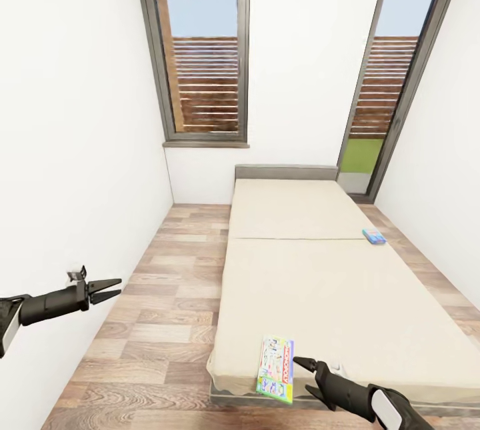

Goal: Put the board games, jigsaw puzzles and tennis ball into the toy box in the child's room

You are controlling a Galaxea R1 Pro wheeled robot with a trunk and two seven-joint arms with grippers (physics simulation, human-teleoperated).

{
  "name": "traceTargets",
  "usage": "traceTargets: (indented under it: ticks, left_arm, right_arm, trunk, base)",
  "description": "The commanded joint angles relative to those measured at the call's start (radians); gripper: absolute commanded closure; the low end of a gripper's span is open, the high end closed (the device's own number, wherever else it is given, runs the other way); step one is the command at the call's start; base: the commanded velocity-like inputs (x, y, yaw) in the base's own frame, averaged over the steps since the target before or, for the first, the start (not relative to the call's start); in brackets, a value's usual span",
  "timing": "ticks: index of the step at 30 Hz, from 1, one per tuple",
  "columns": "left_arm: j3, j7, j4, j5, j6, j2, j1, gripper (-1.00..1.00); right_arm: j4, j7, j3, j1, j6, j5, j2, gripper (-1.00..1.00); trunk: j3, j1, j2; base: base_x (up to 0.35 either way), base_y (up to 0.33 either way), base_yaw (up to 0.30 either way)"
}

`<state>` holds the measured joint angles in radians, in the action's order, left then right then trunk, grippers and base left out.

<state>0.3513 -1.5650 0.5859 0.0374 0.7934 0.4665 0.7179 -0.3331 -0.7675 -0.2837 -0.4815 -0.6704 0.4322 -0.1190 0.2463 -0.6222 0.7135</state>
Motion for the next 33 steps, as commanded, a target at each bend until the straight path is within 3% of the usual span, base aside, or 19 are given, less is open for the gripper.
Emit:
traceTargets:
  ticks: [1,13,20,33]
  left_arm:
    - [0.002,-0.006,0.0,0.004,0.015,-0.003,0.001,-1.0]
    - [0.0,-0.006,0.024,0.006,0.035,-0.041,0.004,-1.0]
    - [-0.001,-0.006,0.031,0.007,0.045,-0.045,0.004,-1.0]
    - [-0.004,-0.006,0.032,0.009,0.061,-0.045,0.005,-1.0]
  right_arm:
    - [0.0,-0.001,-0.003,-0.001,-0.013,0.001,0.0,-1.0]
    - [-0.001,0.064,-0.001,-0.002,-0.052,0.001,0.0,-1.0]
    - [-0.001,0.115,-0.002,-0.003,-0.055,0.002,0.003,-1.0]
    - [-0.001,0.129,-0.002,-0.004,-0.054,0.002,0.005,-1.0]
  trunk:
    - [0.005,-0.004,0.009]
    - [0.042,-0.05,0.093]
    - [0.064,-0.077,0.142]
    - [0.105,-0.127,0.233]
  base:
    - [0.0,0.0,0.0]
    - [0.0,0.0,0.0]
    - [0.0,0.0,0.0]
    - [0.0,0.0,0.0]
